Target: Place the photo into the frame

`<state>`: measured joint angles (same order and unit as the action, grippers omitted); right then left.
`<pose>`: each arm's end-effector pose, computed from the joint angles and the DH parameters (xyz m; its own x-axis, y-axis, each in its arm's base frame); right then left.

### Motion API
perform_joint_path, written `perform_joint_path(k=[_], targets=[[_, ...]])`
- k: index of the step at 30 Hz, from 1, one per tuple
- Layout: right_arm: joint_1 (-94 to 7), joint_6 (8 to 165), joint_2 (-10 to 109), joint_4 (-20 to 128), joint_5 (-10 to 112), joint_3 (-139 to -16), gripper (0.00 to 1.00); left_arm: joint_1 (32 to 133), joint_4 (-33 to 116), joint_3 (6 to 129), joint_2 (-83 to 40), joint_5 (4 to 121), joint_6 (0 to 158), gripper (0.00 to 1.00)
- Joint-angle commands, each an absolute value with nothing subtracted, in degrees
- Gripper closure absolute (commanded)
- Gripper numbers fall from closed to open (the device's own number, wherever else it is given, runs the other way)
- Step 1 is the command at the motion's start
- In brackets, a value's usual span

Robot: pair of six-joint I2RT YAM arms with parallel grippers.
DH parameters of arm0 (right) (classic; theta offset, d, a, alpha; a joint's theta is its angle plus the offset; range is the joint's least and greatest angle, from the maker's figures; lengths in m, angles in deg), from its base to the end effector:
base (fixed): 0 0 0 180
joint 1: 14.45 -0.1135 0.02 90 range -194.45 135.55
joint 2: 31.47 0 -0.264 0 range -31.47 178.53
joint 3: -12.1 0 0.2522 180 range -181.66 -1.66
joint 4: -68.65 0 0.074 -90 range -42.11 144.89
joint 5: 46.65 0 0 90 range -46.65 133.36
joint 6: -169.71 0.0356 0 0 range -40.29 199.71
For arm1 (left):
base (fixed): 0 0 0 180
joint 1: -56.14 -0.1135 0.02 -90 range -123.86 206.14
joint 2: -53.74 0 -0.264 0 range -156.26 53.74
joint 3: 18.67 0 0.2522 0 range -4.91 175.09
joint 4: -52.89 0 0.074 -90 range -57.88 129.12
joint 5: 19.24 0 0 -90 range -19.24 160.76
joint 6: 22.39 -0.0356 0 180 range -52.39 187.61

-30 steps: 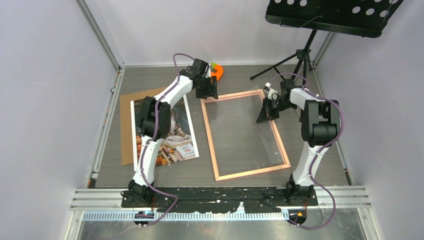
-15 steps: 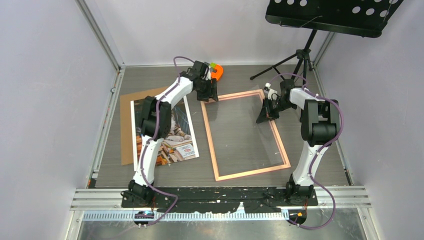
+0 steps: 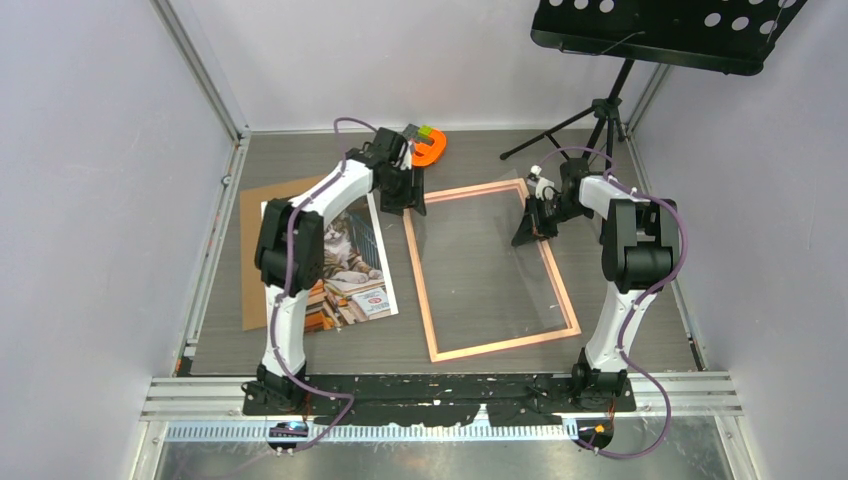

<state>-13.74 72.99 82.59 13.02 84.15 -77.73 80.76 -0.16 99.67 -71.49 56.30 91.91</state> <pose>0.3756 0.0186 0.1517 -0.9652 -0.0766 -0.2501 -0.2201 0.7546 0.6182 0.4299 -0.2068 0.2050 -0.9299 -0.0122 -0.3676 0.1475 0.9032 -0.4031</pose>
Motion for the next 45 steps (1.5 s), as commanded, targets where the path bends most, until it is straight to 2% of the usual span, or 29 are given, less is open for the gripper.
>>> perform_joint_path(k=[1,15,30,45], targets=[[-14.5,73.5,80.9,15.6,82.1,-78.3,0.94,80.5,-1.7,92.1,-62.6,57.6,90.7,0.39],[-14.3,75.4,79.9,17.8,82.0,-76.6,0.94,84.6,-0.4,78.7,-60.3,50.6,92.8,0.52],[-14.2,75.8,78.0,19.0,82.0,-75.0,0.94,86.9,2.1,75.3,-58.7,51.4,93.2,0.72],[-13.7,77.2,74.5,20.2,84.5,-72.5,0.94,86.9,1.6,78.6,-61.5,52.7,91.9,0.94]])
